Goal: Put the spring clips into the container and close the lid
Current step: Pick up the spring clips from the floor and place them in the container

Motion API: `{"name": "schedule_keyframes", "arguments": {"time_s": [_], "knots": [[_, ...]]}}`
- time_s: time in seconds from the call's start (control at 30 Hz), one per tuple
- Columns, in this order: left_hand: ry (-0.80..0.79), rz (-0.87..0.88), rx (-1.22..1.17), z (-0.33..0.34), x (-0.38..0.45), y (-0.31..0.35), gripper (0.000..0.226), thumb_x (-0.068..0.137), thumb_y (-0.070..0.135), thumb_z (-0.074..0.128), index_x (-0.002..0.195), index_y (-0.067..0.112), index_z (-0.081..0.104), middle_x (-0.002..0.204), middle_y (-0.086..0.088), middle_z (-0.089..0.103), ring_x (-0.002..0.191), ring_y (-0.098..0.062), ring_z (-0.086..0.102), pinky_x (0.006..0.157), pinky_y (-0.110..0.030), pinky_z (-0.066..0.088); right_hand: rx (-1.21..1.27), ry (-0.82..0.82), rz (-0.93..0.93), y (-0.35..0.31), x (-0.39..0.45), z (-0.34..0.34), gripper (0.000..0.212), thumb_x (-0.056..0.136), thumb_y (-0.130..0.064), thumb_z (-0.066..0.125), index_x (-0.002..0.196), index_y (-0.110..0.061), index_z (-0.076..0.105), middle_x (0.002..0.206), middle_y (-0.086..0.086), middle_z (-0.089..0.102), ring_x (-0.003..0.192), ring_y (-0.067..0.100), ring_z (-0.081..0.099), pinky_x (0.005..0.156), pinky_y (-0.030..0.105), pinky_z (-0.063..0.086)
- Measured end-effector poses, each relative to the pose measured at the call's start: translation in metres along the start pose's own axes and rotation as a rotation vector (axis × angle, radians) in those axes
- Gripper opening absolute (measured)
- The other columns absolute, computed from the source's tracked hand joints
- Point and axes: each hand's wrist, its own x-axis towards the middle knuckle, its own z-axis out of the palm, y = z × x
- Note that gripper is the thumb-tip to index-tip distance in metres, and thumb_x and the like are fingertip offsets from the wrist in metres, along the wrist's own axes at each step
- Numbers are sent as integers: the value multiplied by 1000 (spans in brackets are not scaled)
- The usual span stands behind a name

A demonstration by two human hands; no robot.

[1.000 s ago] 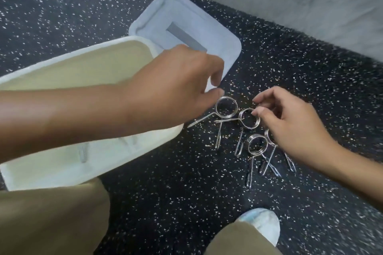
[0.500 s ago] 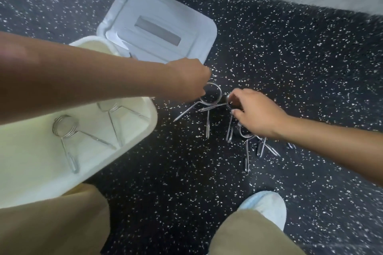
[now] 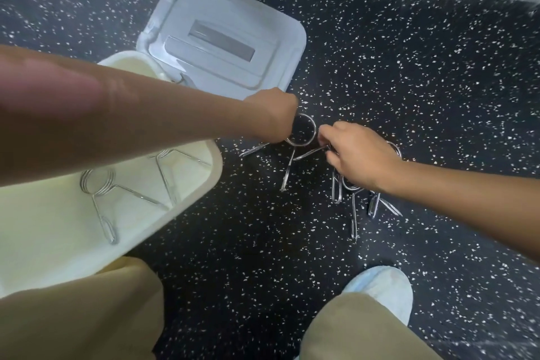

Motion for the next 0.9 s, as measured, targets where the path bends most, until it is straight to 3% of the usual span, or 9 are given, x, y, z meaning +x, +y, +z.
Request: {"name": "schedule_keyframes", "arguments": {"time_s": [0.17, 0.3, 0.4, 0.43, 0.57, 0.7, 0.77, 0.87, 0.9], "knots": [[21, -29, -124, 3, -1, 3, 15, 90, 12, 56, 103, 7, 62, 85, -7, 58, 76, -26, 58, 52, -30, 39, 166, 66, -8, 3, -24, -6, 10, 92, -18, 60, 101, -23, 57, 95, -4, 63, 80, 17, 56, 69, 36, 48], [-24, -17, -198, 1, -1, 3, 19, 95, 22, 58, 106, 6, 62, 96, -9, 63, 83, -25, 58, 60, -30, 40, 309, 104, 28, -3, -40, -15, 12, 92, -16, 62, 96, -27, 63, 95, -12, 66, 77, 7, 59, 73, 37, 52], [-78, -5, -218, -2, -1, 0, 17, 99, 25, 55, 101, 8, 56, 96, -9, 60, 85, -27, 58, 65, -32, 41, 347, 118, 51, -5, -47, -17, 16, 93, -14, 63, 96, -29, 68, 95, -16, 66, 86, 10, 62, 75, 40, 54], [-93, 1, -221, -3, -1, -2, 17, 99, 24, 54, 95, 8, 54, 94, -10, 59, 84, -27, 57, 65, -33, 41, 347, 105, 50, -4, -49, -16, 18, 94, -13, 62, 96, -30, 69, 96, -16, 65, 87, 8, 62, 76, 39, 54], [-133, 16, -284, -7, -4, -9, 23, 97, 17, 54, 87, -3, 61, 87, -16, 64, 78, -29, 59, 63, -35, 46, 508, 6, 87, -1, -55, -22, 43, 89, 10, 57, 104, -28, 70, 108, -17, 62, 90, -9, 59, 73, 7, 44], [-196, 45, -412, -13, -14, -11, 17, 94, 12, 61, 95, 0, 74, 92, -17, 78, 81, -31, 75, 68, -34, 58, 535, -85, 72, -2, -62, -35, 50, 99, 7, 42, 122, -31, 64, 124, -23, 54, 121, -7, 48, 101, 6, 34], [-190, 58, -434, -17, -20, -10, 17, 95, 14, 64, 95, 1, 75, 90, -17, 79, 84, -30, 77, 72, -34, 60, 493, -114, 49, -2, -66, -43, 50, 101, 3, 39, 125, -36, 60, 125, -28, 49, 119, -12, 45, 98, 5, 35], [-136, 70, -503, -29, -32, -6, 20, 96, 14, 62, 99, 1, 76, 85, -14, 78, 71, -23, 71, 60, -27, 60, 446, -114, 26, -3, -69, -56, 44, 102, -4, 39, 122, -38, 60, 122, -34, 44, 113, -17, 44, 89, 4, 36], [-115, 82, -530, -34, -37, -5, 20, 96, 15, 61, 100, 1, 76, 87, -16, 78, 72, -25, 71, 67, -33, 62, 452, -106, 31, -4, -69, -61, 44, 102, -4, 39, 121, -36, 62, 122, -33, 45, 110, -14, 46, 87, 5, 37]]}}
